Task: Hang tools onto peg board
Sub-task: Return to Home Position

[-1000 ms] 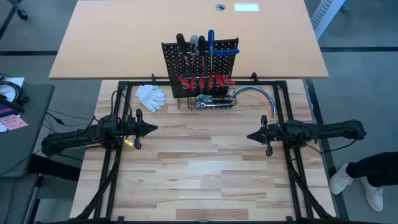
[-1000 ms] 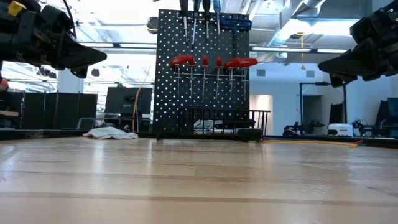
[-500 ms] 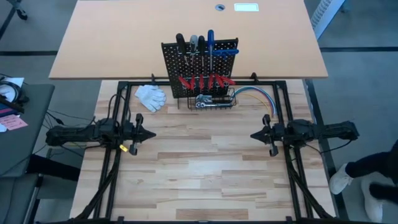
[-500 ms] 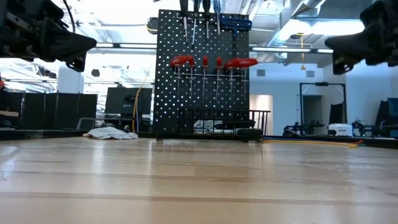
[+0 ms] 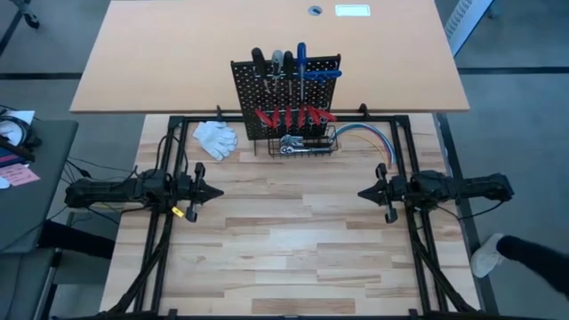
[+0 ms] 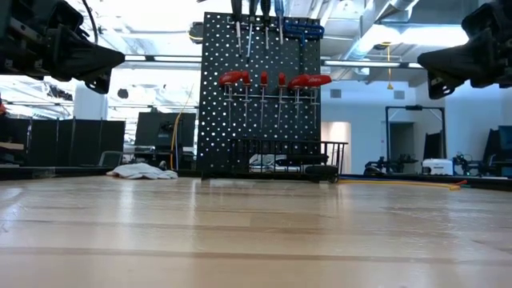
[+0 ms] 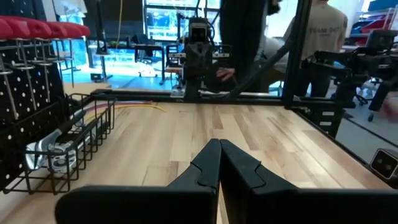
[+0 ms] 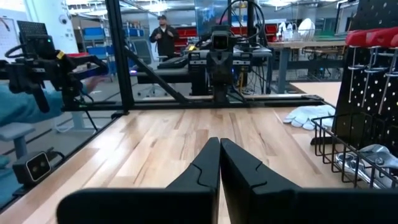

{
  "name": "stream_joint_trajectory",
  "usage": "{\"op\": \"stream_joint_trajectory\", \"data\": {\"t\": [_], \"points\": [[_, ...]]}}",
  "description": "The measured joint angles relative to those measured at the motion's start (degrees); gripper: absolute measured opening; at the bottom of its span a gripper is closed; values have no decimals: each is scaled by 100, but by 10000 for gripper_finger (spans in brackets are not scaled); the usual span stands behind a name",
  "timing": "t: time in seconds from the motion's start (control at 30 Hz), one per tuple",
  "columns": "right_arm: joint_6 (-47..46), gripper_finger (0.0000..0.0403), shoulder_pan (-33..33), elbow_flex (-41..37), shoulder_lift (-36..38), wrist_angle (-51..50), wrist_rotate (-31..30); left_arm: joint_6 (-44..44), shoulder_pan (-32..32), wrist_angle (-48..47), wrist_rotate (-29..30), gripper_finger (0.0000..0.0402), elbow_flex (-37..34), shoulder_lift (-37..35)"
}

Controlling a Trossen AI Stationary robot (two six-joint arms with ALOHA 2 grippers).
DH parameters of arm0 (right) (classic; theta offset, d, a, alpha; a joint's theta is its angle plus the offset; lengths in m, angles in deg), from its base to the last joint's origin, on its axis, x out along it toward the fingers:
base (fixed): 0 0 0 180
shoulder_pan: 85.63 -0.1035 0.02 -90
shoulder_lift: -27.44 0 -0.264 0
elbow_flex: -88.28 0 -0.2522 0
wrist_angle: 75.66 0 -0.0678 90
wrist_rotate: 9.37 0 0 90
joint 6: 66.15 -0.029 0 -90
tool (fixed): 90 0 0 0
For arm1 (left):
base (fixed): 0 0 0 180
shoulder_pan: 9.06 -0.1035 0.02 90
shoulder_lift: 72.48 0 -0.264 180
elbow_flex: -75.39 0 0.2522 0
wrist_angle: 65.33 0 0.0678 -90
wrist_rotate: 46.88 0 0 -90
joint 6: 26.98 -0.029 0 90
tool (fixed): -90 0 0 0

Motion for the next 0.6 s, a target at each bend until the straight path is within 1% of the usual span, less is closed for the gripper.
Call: {"op": "stream_joint_trajectory", "data": {"t": [0.6], "points": [[0,18,0,-2,-27,-13,2,-1,0,10,0,1,-1,72]]}}
